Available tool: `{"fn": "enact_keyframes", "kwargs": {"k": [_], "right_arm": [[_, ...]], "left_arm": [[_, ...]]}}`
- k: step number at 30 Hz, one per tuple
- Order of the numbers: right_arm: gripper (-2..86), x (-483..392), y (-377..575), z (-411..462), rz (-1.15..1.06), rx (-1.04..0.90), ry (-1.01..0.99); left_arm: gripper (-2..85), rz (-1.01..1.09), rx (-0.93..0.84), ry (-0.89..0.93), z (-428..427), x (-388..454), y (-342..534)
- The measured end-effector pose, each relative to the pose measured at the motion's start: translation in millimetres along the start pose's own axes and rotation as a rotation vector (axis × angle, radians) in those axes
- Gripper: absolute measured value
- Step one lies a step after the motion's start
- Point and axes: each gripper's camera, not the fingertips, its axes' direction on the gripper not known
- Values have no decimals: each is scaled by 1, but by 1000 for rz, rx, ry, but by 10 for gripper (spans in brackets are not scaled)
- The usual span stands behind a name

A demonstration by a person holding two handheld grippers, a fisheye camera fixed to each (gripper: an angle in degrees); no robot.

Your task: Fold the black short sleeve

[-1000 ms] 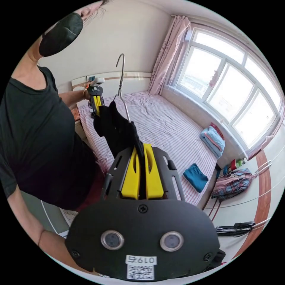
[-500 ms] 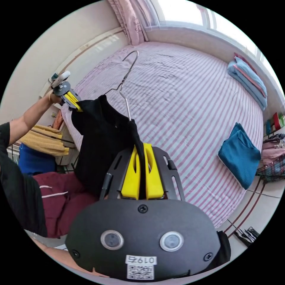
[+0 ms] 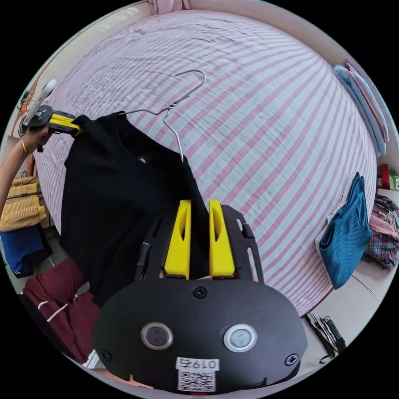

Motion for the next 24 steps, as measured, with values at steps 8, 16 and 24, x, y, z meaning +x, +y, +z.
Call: {"fn": "enact_keyframes", "kwargs": {"k": [8,16,24], "right_arm": [[34,-6,92,-15,240,157,-90],[70,-75,88,-54,216,446,-249],[53,-188,-72,12,-91,277,3]], "left_arm": [[19,-175,188,113,-35,-45,100],[18,-228,356,-64,-23,15,174],[17,-404,373,4,-3,-50,165]]}}
